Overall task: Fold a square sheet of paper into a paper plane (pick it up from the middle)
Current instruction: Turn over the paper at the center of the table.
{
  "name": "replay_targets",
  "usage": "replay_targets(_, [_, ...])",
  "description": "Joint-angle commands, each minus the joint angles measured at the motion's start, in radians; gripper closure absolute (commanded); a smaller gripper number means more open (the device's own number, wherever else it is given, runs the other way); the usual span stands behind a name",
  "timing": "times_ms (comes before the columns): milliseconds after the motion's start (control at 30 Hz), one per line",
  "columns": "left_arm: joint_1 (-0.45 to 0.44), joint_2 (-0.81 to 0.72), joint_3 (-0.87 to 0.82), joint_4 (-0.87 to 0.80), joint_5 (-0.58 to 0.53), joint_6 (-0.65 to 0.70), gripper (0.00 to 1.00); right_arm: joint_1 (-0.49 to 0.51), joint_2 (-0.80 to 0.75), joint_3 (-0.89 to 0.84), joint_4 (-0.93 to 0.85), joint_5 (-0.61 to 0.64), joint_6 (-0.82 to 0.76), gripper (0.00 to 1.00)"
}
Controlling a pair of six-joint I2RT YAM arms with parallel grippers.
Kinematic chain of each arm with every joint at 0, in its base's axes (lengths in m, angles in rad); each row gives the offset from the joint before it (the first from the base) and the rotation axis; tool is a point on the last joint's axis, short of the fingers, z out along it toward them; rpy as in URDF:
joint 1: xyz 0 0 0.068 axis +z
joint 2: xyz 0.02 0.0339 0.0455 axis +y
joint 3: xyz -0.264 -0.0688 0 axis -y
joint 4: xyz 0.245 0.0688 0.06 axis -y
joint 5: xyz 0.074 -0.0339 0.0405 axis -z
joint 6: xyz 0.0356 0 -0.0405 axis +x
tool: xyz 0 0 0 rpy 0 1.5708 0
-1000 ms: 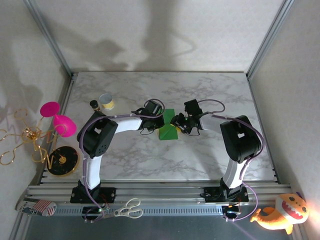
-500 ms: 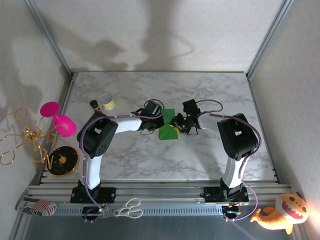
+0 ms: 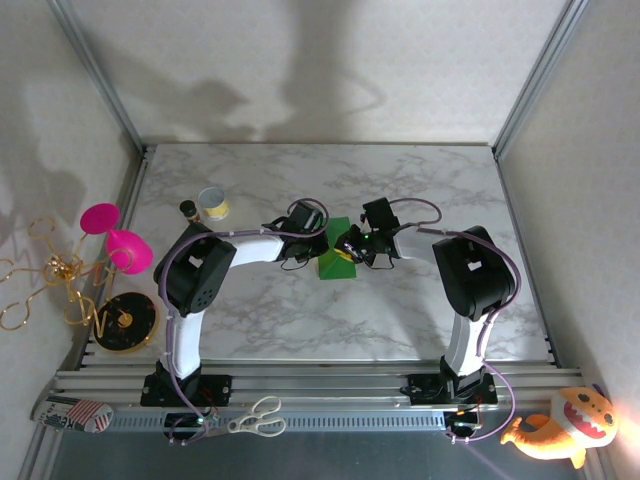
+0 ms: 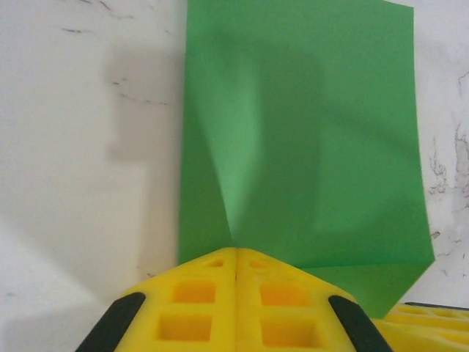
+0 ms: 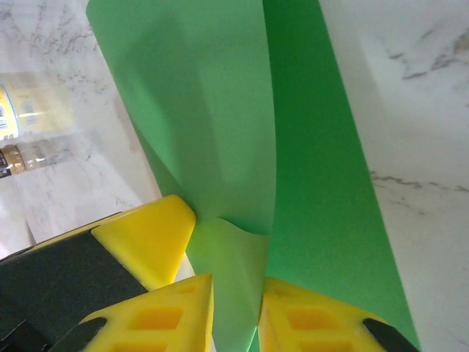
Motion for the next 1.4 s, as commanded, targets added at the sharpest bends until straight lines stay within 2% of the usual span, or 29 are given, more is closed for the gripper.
replay_targets(0, [0.003,0.014,-0.025,-0.030,-0.020,-0.013,0.98,0.008,0.002,-0.026,0.038,-0.030,-0.001,0.78])
replay_targets(233, [0.003,0.008,-0.017,-0.017,0.007,-0.028,0.95,0.008,0.013,-0.042,0.069,-0.036,-0.006,0.84])
replay_targets(433, [0.020,-0.081,0.000,-0.017,0.034,-0.031,0.87,0.008,-0.004,-0.039,0.078,-0.005,-0.037,0.96])
replay_targets(500, [0.041,-0.137,-0.010,-0.011,0.047,-0.034,0.81,0.008,-0.029,-0.042,0.105,0.004,-0.048,0.98])
replay_targets(633, [0.095,-0.257,-0.086,0.043,0.092,-0.061,0.63,-0.004,-0.093,-0.057,0.182,-0.010,-0.076,0.99])
replay_targets(800, [0.163,-0.407,-0.259,0.213,0.203,-0.117,0.32,-0.030,-0.184,-0.080,0.293,-0.084,-0.086,0.99])
replay_targets(900, [0.167,-0.470,-0.350,0.329,0.252,-0.131,0.16,-0.042,-0.213,-0.067,0.328,-0.148,-0.083,0.99])
replay_targets(1033, [0.167,-0.514,-0.445,0.509,0.319,-0.202,0.01,-0.046,-0.229,-0.051,0.365,-0.216,-0.066,0.98])
replay_targets(1167, [0.157,-0.515,-0.481,0.656,0.392,-0.268,0.00,-0.050,-0.221,-0.051,0.417,-0.272,-0.020,0.98])
replay_targets(1367, [0.144,-0.481,-0.463,0.674,0.407,-0.282,0.03,-0.056,-0.209,-0.062,0.502,-0.334,0.053,0.97])
